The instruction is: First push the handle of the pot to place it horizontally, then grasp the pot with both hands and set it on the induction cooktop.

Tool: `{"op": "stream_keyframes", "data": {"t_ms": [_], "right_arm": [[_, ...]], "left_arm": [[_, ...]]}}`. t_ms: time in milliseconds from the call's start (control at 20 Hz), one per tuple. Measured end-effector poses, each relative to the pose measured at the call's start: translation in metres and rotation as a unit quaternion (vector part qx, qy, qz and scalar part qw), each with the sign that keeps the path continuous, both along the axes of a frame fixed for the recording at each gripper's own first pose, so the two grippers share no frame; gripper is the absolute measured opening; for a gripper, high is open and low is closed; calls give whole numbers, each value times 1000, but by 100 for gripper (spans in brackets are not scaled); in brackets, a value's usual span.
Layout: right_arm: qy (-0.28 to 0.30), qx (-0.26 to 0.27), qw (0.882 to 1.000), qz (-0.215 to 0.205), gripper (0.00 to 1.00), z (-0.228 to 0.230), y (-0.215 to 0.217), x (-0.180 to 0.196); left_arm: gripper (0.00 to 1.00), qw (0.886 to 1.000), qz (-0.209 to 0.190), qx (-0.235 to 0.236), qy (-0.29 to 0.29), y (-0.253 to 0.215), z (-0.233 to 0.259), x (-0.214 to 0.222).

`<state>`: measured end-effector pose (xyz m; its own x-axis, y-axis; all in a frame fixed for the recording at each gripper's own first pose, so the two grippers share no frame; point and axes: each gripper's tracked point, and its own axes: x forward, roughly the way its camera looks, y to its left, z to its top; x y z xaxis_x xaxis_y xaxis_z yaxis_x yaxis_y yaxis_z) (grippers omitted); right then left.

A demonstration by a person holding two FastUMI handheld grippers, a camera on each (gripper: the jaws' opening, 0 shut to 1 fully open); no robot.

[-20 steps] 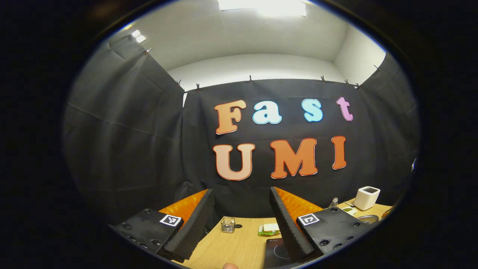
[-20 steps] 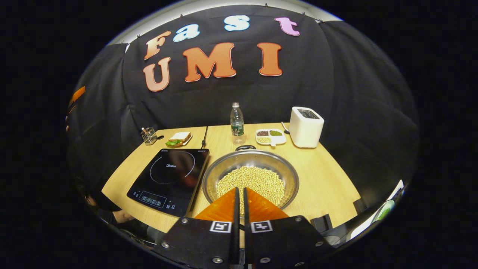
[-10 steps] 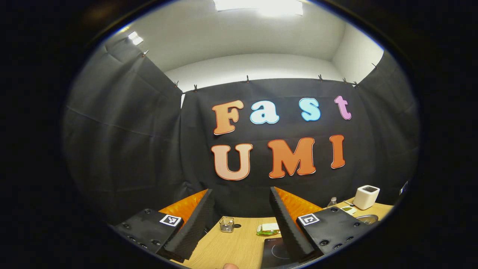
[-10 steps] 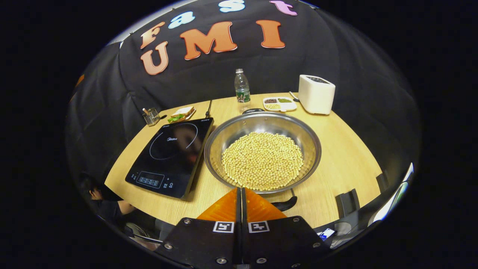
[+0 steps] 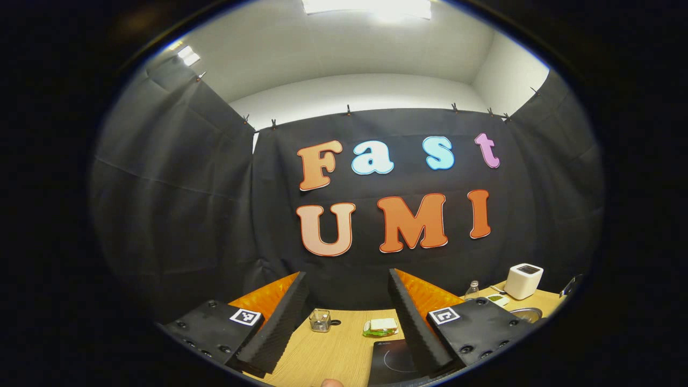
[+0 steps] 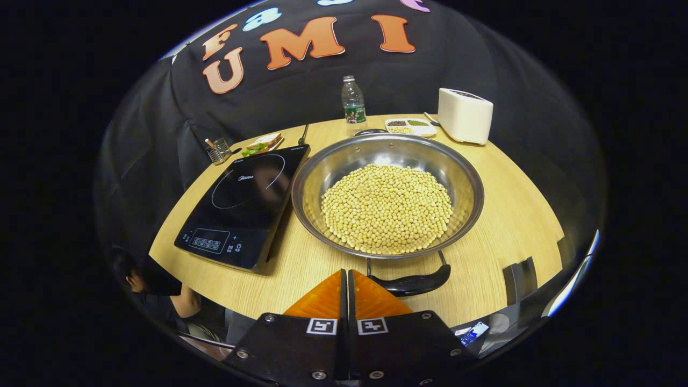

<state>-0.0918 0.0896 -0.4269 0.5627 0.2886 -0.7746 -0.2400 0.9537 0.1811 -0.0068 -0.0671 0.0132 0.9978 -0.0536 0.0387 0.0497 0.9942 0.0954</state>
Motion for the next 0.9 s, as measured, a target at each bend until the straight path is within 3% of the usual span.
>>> {"op": "stream_keyframes", "data": {"t_ms": [900], "right_arm": [[6, -7, 999, -38, 0, -4, -37, 12]], "left_arm": [[99, 1000, -6, -6, 8, -8, -5, 13]]}}
